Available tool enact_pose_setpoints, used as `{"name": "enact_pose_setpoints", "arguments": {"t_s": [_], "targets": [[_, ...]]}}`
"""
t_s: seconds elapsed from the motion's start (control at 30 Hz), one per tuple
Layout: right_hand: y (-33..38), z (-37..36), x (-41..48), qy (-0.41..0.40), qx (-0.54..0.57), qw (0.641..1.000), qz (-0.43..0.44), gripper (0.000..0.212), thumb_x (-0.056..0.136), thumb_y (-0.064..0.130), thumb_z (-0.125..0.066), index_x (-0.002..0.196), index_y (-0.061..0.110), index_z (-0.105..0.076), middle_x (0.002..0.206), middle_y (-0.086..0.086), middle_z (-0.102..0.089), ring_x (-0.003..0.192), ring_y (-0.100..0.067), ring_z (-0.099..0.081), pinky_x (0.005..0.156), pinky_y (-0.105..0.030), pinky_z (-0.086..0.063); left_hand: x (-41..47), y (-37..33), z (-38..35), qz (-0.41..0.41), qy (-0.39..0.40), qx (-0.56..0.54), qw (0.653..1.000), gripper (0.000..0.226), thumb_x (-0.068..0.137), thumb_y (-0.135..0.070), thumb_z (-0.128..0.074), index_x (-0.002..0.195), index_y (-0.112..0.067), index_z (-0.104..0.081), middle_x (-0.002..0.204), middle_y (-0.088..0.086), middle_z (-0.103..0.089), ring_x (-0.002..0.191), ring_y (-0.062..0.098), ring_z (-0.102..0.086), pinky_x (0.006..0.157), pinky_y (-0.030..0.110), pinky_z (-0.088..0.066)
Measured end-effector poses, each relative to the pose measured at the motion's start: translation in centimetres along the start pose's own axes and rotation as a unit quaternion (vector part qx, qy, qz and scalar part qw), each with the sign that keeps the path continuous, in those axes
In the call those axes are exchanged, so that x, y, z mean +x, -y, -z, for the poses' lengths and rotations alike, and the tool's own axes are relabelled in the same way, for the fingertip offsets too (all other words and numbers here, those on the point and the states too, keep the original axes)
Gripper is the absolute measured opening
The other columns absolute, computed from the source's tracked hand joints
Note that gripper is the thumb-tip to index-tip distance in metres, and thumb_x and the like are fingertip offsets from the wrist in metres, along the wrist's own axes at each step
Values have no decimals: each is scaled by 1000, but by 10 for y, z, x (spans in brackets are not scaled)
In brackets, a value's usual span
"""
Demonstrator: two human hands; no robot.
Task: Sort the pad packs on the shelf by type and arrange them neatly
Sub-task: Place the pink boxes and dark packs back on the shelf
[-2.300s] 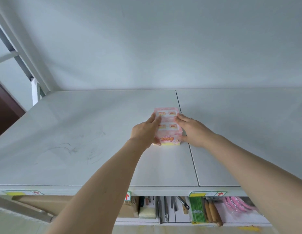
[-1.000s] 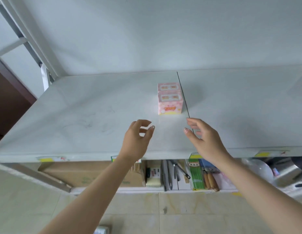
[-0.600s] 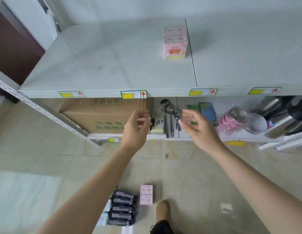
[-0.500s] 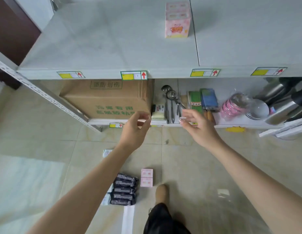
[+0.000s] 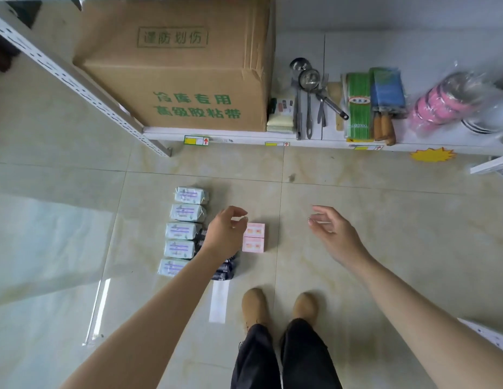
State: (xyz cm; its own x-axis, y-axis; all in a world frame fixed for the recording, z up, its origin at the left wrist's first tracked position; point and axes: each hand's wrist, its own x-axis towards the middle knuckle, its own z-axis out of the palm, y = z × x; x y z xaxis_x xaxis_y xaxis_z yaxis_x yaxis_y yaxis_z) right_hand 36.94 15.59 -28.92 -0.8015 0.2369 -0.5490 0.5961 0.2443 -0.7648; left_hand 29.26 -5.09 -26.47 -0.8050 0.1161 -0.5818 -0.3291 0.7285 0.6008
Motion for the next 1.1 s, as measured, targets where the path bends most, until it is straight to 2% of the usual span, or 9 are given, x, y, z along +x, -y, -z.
{"name": "enact_pose_setpoints", "arguments": {"t_s": [0.1, 0.23, 0.37, 0.5, 0.6, 0.7, 0.8, 0.97, 1.1], "targets": [[-38, -28, 14, 8, 2, 999, -38, 33, 90, 25, -57, 122, 19, -53, 112, -3, -62, 99, -17, -60, 85, -24, -41, 18, 38, -21, 40, 17, -8, 999, 24, 95, -18, -46, 115, -12, -56, 108, 3, -58, 84, 16, -50, 64, 21, -36], [-85, -60, 35, 18, 2, 996, -86, 31, 90, 28, -57, 119, 22, -54, 112, -1, -63, 99, -17, -59, 90, -29, -43, 48, 84, -44, 78, 37, 8, 996, 25, 94, -19, -46, 116, -13, -56, 114, 1, -61, 87, 18, -52, 73, 22, -35], [-128, -90, 65, 34, 16, 990, -138, 20, 88, 37, -56, 107, 33, -54, 114, -2, -63, 106, -22, -61, 98, -46, -45, 86, 127, -64, 94, 40, 23, 995, 22, 94, -21, -45, 110, -16, -57, 99, -1, -60, 73, 15, -52, 54, 18, -37], [-168, -119, 92, 45, 25, 984, -172, 31, 88, 40, -55, 116, 28, -53, 117, -5, -62, 108, -24, -59, 99, -45, -45, 123, 166, -93, 124, 43, 14, 991, 26, 93, -20, -45, 117, -15, -55, 118, 3, -61, 105, 28, -57, 76, 29, -41], [-199, -142, 110, 58, 19, 979, -193, 34, 87, 43, -54, 118, 30, -52, 117, -4, -62, 111, -24, -58, 100, -47, -44, 145, 189, -120, 142, 55, 1, 988, 30, 93, -19, -46, 122, -11, -53, 123, 5, -60, 111, 29, -56, 89, 33, -44], [-224, -161, 128, 70, 18, 975, -212, 37, 89, 42, -52, 123, 29, -50, 119, -5, -60, 113, -25, -56, 101, -47, -43, 165, 209, -146, 153, 76, 14, 985, 29, 92, -23, -46, 116, -7, -53, 117, 13, -62, 106, 36, -58, 89, 42, -47], [-244, -177, 149, 78, 20, 970, -227, 40, 90, 42, -51, 127, 28, -47, 119, -4, -58, 112, -25, -56, 100, -46, -44, 189, 223, -166, 159, 97, 57, 981, 37, 92, -24, -43, 122, -2, -47, 120, 20, -59, 111, 37, -55, 90, 43, -47], [-268, -205, 192, 83, 23, 969, -231, 46, 90, 41, -50, 133, 26, -43, 127, -6, -55, 117, -24, -53, 101, -45, -43, 236, 241, -193, 154, 96, 76, 981, 46, 96, -27, -41, 137, -6, -33, 132, 18, -51, 115, 36, -52, 89, 39, -46], [-285, -223, 224, 83, 37, 968, -234, 49, 91, 42, -48, 137, 27, -39, 134, -5, -50, 122, -25, -50, 102, -46, -42, 269, 255, -214, 152, 64, 65, 984, 55, 96, -26, -42, 144, -10, -22, 142, 15, -41, 123, 34, -46, 98, 39, -41]]}}
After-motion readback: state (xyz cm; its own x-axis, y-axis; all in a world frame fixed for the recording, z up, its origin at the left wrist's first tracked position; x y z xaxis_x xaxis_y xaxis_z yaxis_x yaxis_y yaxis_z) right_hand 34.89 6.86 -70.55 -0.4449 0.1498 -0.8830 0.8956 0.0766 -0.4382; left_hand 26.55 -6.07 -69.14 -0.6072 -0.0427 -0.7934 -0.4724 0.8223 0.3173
